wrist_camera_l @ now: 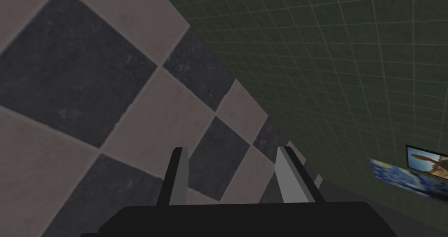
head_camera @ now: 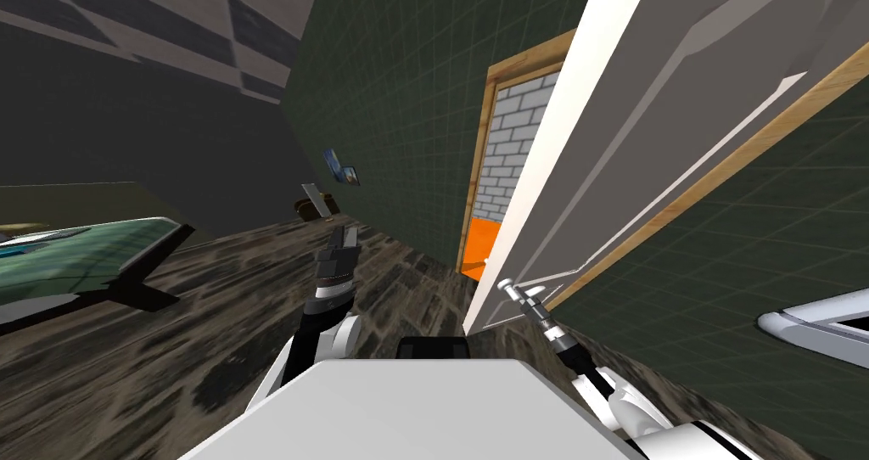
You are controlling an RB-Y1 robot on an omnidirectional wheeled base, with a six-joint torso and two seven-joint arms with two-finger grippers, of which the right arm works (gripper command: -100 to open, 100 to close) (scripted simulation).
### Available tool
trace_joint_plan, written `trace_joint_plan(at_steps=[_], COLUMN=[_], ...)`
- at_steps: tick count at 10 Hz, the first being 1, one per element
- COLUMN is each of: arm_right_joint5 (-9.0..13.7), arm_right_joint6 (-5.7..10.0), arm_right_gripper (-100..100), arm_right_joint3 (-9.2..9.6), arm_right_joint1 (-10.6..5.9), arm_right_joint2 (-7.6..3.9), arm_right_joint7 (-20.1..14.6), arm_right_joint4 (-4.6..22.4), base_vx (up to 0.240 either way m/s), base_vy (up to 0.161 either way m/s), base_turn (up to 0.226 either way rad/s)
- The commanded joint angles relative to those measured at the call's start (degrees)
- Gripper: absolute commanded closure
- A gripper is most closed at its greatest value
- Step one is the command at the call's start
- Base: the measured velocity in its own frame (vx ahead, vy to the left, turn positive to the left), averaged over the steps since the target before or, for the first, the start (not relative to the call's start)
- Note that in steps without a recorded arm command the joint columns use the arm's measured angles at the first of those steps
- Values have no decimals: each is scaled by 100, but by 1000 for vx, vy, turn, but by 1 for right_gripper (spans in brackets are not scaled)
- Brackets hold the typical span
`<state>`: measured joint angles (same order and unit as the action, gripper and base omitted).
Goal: Pull the door open
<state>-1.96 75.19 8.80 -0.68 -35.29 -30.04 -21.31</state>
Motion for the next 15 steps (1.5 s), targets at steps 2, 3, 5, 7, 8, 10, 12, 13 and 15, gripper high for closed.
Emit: trace_joint_plan(at_steps=[2, 3, 5, 7, 8, 10, 12, 13, 15], arm_right_joint5=[2, 5, 9, 14, 16, 18, 17, 17, 47], arm_right_joint6=[108, 136, 176, 220, 237, 254, 132, 132, -87], arm_right_gripper=[100, 100, 100, 100, 100, 100, 100, 100, 100], arm_right_joint3=[0, -1, -4, -7, -8, -9, 15, 15, 9], arm_right_joint1=[0, 7, 17, 29, 33, 38, -39, -39, -180], arm_right_joint2=[-18, -27, -38, -51, -55, -60, 35, 35, 127], arm_right_joint7=[5, 4, 3, 2, 1, 1, 45, 45, 132], arm_right_joint4=[92, 111, 137, 166, 176, 188, 186, 186, 150], base_vx=[-172, -199, -158, -218, -166, -135, -73, -146, -202], base_vy=[-105, -94, -84, -79, -77, -75, -42, -64, -89], base_turn=[169, 198, 119, 164, 124, 76, 63, 101, 148])
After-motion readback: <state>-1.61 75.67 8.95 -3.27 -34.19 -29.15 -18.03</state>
